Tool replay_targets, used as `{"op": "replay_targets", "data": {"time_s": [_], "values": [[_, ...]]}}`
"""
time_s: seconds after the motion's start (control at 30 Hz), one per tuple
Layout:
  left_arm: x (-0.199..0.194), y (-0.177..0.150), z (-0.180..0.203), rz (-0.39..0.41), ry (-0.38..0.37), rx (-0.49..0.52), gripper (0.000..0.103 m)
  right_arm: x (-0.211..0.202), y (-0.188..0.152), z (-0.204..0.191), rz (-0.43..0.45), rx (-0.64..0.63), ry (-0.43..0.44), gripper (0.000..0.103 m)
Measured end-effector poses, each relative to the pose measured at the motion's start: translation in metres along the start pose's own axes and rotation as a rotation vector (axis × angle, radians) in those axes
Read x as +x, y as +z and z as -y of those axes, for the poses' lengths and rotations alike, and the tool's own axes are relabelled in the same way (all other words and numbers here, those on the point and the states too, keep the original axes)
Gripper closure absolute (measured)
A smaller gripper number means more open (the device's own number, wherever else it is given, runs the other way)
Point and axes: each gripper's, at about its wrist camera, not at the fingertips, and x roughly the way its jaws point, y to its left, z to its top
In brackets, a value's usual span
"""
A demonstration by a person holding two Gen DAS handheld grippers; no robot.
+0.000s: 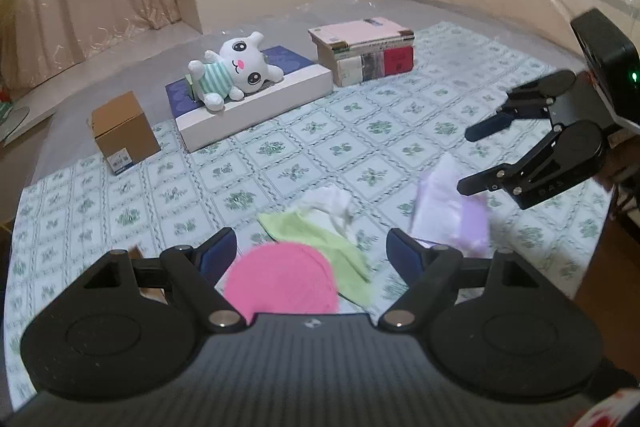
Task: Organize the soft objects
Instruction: 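Move both tools back toward the light green cloth and white tissue, then grasp the white tissue with the right gripper while the left gripper grasps the green cloth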
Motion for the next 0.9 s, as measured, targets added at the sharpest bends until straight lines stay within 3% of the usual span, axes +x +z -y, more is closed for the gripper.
{"op": "replay_targets", "data": {"time_s": [0.4, 0.67, 0.9], "values": [[0.096, 0.051, -0.061, -0.156, -0.081, 0.102, 0.023, 0.111, 0.044, 0.037, -0.149, -0.217, 0.187, 0.037], [0.158, 0.053, -0.078, -0.261, -0.19, 0.155, 0.023, 0.18, 0.051, 0.043, -0.214, -0.3, 0.264, 0.036], [0.194, 0.047, -0.085, -0.313, -0.223, 0.175, 0.023, 0.226, 0.047, 0.044, -0.252, -0.316, 0.334, 0.036]]}}
